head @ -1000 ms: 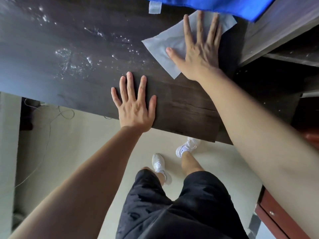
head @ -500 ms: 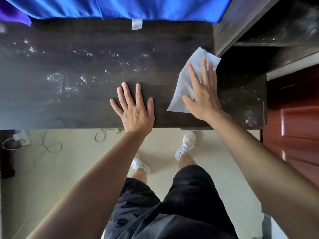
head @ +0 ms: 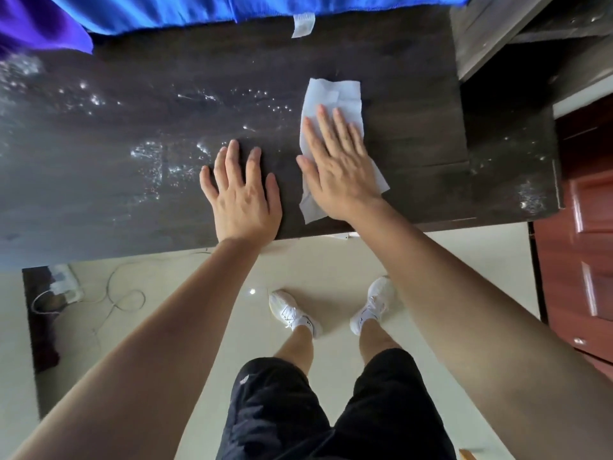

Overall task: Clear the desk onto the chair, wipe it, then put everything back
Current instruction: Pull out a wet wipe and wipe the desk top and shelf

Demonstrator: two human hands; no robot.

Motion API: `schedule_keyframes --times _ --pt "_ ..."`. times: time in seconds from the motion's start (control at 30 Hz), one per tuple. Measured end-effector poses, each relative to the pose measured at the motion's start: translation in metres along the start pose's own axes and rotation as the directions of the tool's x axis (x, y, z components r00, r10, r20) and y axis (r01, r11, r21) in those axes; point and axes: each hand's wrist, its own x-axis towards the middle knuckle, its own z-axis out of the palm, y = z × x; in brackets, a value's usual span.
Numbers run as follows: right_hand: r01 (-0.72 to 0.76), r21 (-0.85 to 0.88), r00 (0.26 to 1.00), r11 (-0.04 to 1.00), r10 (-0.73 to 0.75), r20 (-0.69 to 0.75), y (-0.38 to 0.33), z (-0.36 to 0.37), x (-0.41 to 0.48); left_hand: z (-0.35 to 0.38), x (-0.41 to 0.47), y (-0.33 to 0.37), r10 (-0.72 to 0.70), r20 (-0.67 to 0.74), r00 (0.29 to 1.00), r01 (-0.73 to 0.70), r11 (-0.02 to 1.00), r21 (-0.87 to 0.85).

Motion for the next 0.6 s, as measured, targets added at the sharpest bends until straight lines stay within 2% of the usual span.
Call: schedule_keyframes --times 0.07,0.23,0.43,0.5,0.6 --pt "0.014 -0.015 1.0 1.0 -0.014 0.003 0.026 -0.004 -0.003 0.0 0.0 -0.001 -0.005 0.003 1.0 0.005 1.0 -0.002" --pt "-0.245 -0.037 0.969 0.969 0.245 -0.003 0.099 -0.016 -0.006 0.001 0.0 0.001 -0.004 0.005 1.0 0.004 1.0 0.004" --pt "-0.423 -0.024 0.906 0.906 0.422 -0.04 0.099 -0.02 0.034 0.0 0.001 0.001 -0.012 -0.007 1.0 0.012 1.0 0.015" --pt "-0.411 -0.011 0.911 0.912 0.41 -0.054 0.091 -0.022 0.065 0.0 0.0 0.001 -0.011 -0.019 1.0 0.011 1.0 0.012" --pt "-0.27 -0.029 0.961 0.962 0.268 -0.073 0.067 -0.023 0.096 0.002 -0.001 0.001 0.002 -0.038 0.999 -0.001 1.0 0.013"
